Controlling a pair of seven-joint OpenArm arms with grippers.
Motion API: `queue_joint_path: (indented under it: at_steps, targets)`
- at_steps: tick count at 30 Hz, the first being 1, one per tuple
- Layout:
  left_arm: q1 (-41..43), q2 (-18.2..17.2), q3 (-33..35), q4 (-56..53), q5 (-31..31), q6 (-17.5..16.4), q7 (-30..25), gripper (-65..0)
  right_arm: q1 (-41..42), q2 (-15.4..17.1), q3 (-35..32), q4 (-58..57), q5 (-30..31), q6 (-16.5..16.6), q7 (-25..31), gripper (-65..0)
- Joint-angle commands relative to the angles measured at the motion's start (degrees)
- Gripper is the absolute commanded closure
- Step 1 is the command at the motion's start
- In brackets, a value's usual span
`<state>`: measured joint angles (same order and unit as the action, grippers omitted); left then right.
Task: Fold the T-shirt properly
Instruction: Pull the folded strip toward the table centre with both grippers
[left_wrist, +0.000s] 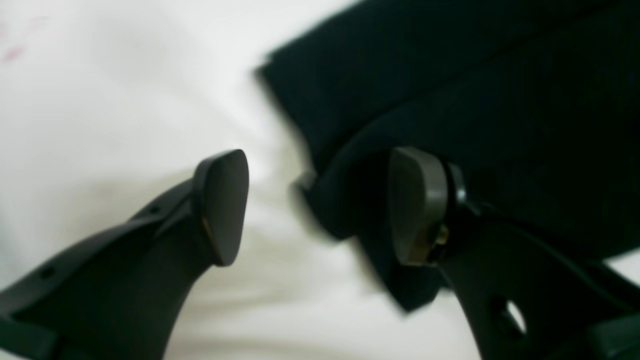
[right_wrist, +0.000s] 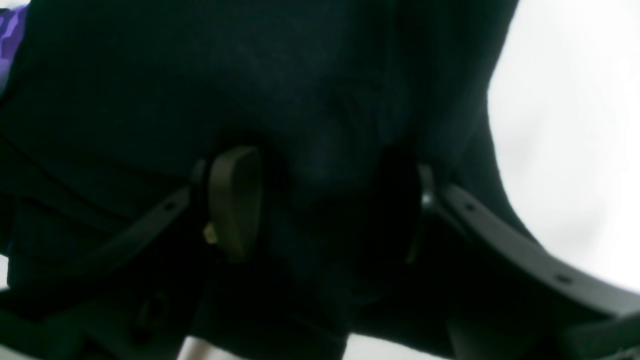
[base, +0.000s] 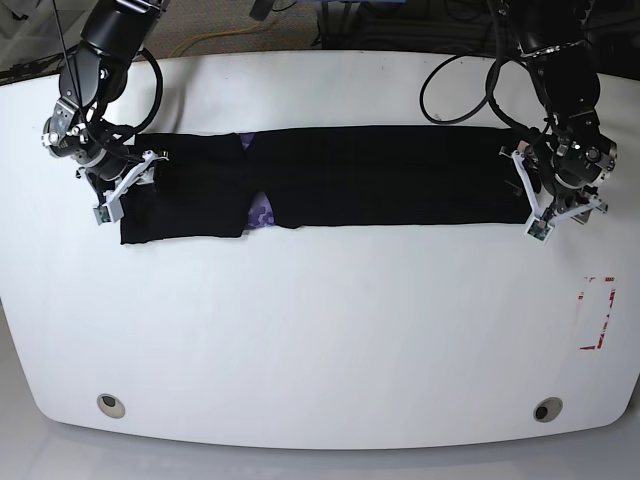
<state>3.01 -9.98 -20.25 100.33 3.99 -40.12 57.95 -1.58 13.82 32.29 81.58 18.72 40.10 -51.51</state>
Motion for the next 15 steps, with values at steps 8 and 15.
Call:
queue_joint_path:
  at_steps: [8,15]
  targets:
    - [-6.3,-2.7,-0.1,10.6,-9.8,0.1,10.4,-40.1,0.6,0.6,0.3,0.6,0.0,-0.1,-0.1,-35.7]
    - [-9.5,-2.6,3.9,-0.4,-9.3,0.1,6.8,-40.1,0.6,0.4,0.3,0.6,0.0,-0.1,-0.1,-35.7]
